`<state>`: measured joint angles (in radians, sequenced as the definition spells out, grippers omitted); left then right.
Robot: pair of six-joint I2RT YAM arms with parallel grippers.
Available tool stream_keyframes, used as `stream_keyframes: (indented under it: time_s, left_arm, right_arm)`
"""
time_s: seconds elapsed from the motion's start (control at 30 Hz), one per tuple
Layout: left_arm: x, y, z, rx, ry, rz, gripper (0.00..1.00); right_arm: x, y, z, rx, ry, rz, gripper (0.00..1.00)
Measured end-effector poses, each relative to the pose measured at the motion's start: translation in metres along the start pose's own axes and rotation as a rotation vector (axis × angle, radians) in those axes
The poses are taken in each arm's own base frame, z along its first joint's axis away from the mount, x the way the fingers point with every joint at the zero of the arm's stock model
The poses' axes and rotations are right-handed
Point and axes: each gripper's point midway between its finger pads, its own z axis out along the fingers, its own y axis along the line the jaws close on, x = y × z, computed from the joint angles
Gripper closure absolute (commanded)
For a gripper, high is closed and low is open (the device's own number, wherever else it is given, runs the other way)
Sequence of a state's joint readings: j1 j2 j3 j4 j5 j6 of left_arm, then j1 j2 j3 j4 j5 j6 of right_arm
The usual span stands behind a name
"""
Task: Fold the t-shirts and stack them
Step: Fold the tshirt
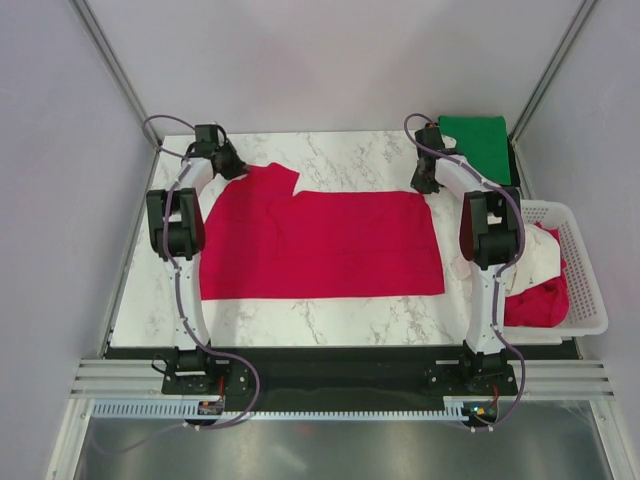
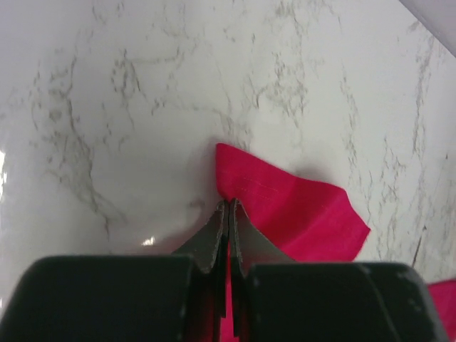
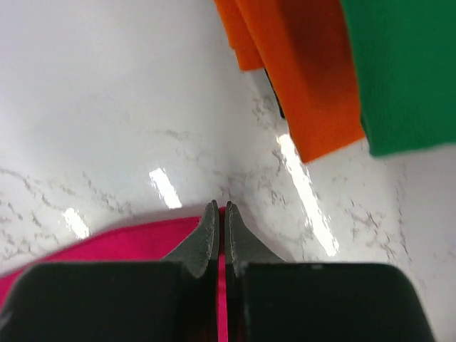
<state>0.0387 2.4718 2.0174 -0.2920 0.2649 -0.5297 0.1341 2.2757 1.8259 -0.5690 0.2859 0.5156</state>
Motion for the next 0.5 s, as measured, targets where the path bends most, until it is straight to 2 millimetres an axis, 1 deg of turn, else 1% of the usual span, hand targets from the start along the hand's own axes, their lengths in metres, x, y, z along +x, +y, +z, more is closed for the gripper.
stream_keyframes:
  time_s: [0.07,0.13,0.23,0.27,0.3,0.4,0.43,0.5]
  left_arm:
    - [0.004,-0.005,-0.018,0.000,0.014,-0.002,0.98]
    - [0.004,-0.013,-0.039,0.006,0.012,0.000,0.98]
    - [-0.002,-0.032,-0.083,0.036,-0.021,0.023,0.98]
    - [-0.003,-0.035,-0.092,0.040,-0.028,0.028,0.98]
    - [-0.004,-0.040,-0.105,0.049,-0.043,0.038,0.98]
    - [0.000,-0.049,-0.143,0.066,-0.071,0.059,0.98]
    - [0.002,-0.050,-0.152,0.071,-0.080,0.065,0.98]
    - [0.013,-0.049,-0.170,0.070,-0.083,0.073,0.98]
  right_arm:
    - [0.001,0.000,-0.011,-0.007,-0.001,-0.010,1.00]
    - [0.003,0.000,-0.028,-0.028,-0.002,-0.019,1.00]
    - [0.005,-0.001,-0.060,-0.071,-0.019,-0.025,1.00]
    - [0.005,-0.002,-0.073,-0.087,-0.029,-0.027,1.00]
    - [0.006,-0.002,-0.086,-0.102,-0.040,-0.030,1.00]
    - [0.010,0.001,-0.117,-0.150,-0.074,-0.039,1.00]
    - [0.012,0.002,-0.124,-0.164,-0.082,-0.042,1.00]
    - [0.021,0.000,-0.135,-0.179,-0.080,-0.051,1.00]
